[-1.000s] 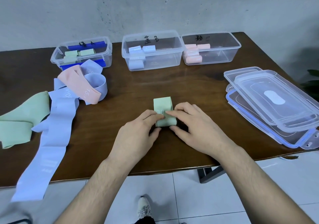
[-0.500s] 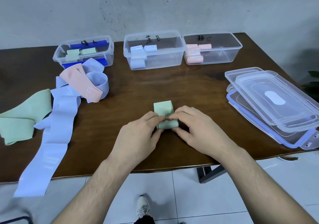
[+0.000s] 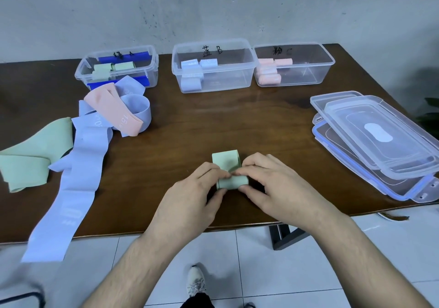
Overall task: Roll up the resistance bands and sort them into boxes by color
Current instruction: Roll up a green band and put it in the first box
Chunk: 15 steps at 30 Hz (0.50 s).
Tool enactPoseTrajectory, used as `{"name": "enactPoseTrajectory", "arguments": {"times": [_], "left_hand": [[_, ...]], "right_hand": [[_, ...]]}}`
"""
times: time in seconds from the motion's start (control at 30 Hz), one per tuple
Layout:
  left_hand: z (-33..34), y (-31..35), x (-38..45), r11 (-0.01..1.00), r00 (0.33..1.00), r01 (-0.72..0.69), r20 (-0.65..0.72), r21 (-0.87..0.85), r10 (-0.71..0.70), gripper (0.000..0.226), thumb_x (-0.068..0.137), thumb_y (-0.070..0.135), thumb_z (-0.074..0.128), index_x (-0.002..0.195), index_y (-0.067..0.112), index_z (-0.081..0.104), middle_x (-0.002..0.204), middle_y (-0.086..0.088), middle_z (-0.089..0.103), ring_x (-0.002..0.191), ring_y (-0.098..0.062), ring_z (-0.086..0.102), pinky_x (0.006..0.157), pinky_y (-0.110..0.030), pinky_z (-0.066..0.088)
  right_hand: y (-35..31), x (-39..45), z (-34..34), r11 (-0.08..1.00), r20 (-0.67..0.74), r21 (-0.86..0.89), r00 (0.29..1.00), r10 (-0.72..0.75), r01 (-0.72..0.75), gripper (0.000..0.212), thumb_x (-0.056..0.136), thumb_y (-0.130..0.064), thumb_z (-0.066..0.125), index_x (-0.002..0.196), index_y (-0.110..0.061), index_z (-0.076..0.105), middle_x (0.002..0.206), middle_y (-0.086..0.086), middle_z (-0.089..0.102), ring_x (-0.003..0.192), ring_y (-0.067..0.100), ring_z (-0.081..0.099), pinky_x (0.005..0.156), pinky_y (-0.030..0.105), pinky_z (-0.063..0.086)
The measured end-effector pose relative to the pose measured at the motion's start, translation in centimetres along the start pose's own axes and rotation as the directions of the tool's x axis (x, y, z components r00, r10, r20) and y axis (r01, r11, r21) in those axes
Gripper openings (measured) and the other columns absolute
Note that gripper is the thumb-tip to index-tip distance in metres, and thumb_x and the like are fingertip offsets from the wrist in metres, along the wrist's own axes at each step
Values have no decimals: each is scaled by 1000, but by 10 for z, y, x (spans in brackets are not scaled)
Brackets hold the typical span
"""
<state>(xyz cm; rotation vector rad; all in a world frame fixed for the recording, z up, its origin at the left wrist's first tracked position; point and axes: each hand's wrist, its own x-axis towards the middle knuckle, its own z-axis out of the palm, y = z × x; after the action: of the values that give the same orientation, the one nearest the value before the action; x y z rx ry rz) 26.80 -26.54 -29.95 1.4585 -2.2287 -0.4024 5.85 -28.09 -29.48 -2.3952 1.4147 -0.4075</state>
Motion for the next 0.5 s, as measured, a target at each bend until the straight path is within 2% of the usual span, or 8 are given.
{"name": "enactPoseTrajectory", "arguments": {"times": [0.13, 0.3, 0.4, 0.5], "left_hand": [[-2, -2, 4, 1000, 999, 25, 35, 3, -25, 27, 97, 33, 57, 123, 33, 60, 123, 23, 51, 83, -11, 63, 68, -31, 55], [-2, -4, 10, 998, 996, 59, 71, -1, -59, 28, 98, 35, 53, 125, 33, 59, 123, 23, 48, 85, -12, 63, 74, -33, 54], [-2, -5, 9, 999, 999, 36, 31, -3, -36, 28, 97, 34, 56, 124, 33, 60, 122, 23, 48, 73, -12, 61, 65, -32, 54], [-2, -5, 6, 1000, 1000, -1, -18, 10, 1, 28, 93, 30, 63, 121, 32, 62, 119, 21, 51, 64, -11, 57, 57, -30, 54]], "right_hand": [[-5, -3, -1, 1000, -49, 4, 999, 15, -15, 41, 96, -37, 61, 136, -37, 54, 120, -25, 45, 105, 1, 43, 88, 14, 39], [-6, 0, 1, 999, -87, 32, 996, 19, -17, 31, 91, -28, 69, 120, -35, 62, 117, -24, 50, 101, 4, 51, 86, 19, 44], [-4, 4, 0, 997, -84, 70, 996, 28, -22, 27, 93, -28, 67, 119, -33, 63, 116, -23, 52, 104, 4, 54, 89, 24, 49], [-2, 8, -4, 995, -50, 94, 998, 42, -37, 28, 95, -31, 64, 123, -34, 62, 119, -24, 53, 109, 1, 53, 93, 24, 49]]}}
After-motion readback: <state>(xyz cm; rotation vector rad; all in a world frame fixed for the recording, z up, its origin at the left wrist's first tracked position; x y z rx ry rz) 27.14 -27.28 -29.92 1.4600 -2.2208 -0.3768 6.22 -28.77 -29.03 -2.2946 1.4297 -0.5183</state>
